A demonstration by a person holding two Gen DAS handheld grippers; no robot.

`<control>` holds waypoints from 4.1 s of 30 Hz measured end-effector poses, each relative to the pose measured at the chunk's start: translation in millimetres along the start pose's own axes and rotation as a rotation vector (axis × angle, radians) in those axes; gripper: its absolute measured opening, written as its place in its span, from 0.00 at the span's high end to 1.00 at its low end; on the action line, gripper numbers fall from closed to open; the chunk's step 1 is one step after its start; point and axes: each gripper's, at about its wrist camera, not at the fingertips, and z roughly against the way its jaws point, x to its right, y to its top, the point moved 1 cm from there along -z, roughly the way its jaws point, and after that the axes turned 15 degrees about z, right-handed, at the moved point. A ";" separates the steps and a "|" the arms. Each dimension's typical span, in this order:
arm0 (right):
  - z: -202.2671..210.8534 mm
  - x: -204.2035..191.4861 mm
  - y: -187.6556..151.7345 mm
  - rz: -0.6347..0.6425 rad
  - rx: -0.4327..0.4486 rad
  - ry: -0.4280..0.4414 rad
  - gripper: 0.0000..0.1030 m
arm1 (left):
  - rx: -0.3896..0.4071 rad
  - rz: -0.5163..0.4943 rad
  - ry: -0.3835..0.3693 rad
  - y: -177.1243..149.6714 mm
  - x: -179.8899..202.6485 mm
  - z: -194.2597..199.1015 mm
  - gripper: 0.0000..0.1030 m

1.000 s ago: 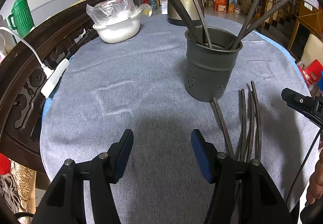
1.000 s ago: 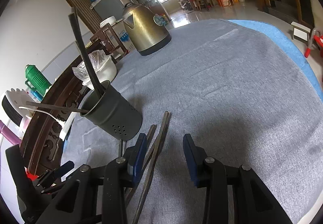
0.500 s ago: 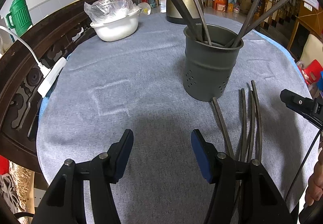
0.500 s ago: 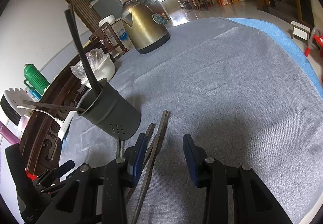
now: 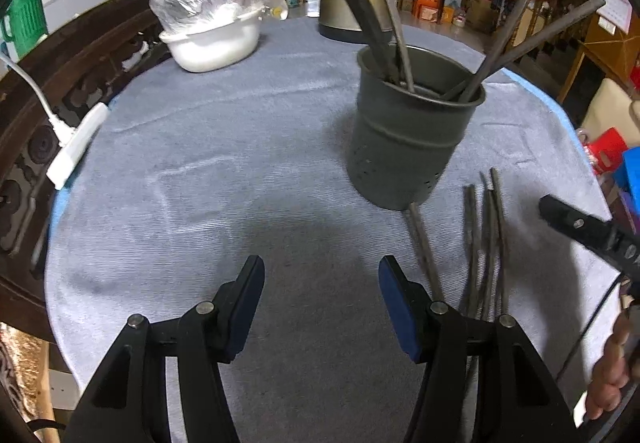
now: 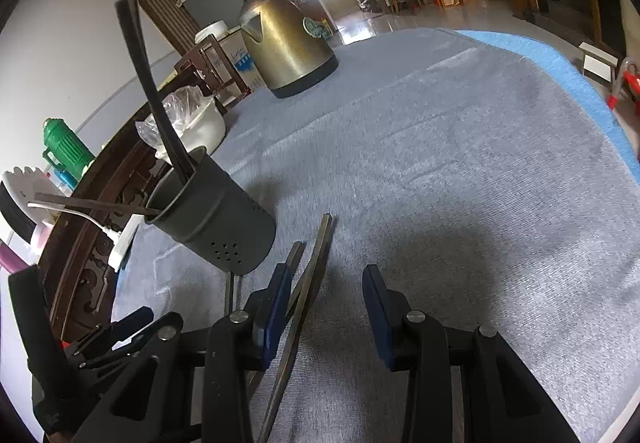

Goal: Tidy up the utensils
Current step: 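Close the left gripper on a dark rod while the right gripper grasps another rod, then lift the left gripper's rod toward the cup while the right gripper raises its rod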

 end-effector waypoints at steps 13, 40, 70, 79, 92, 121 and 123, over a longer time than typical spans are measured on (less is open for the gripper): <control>-42.1 -6.8 16.3 0.032 -0.107 0.012 0.67 | -0.101 0.048 -0.163 5.1 14.0 -24.3 0.41; -30.1 7.3 13.2 -0.055 -0.079 0.113 0.90 | -0.192 0.044 -0.264 13.3 51.1 -49.5 0.89; 29.0 -16.6 26.2 0.035 0.065 0.156 0.90 | 0.125 -0.140 -0.119 5.1 76.6 52.2 0.93; 29.8 -13.4 21.8 0.028 0.053 0.149 0.90 | 0.133 -0.155 -0.096 0.1 76.8 52.0 0.93; -4.7 20.9 9.0 -0.094 -0.122 0.097 0.86 | -0.043 -0.050 -0.095 -7.8 36.8 15.5 0.80; -53.0 -25.6 4.8 0.082 -0.271 -0.025 0.83 | -0.119 -0.052 -0.186 -23.6 54.5 -14.4 0.59; -52.3 -26.0 5.1 0.111 -0.246 -0.035 0.83 | -0.125 -0.057 -0.193 -23.9 57.9 -16.8 0.59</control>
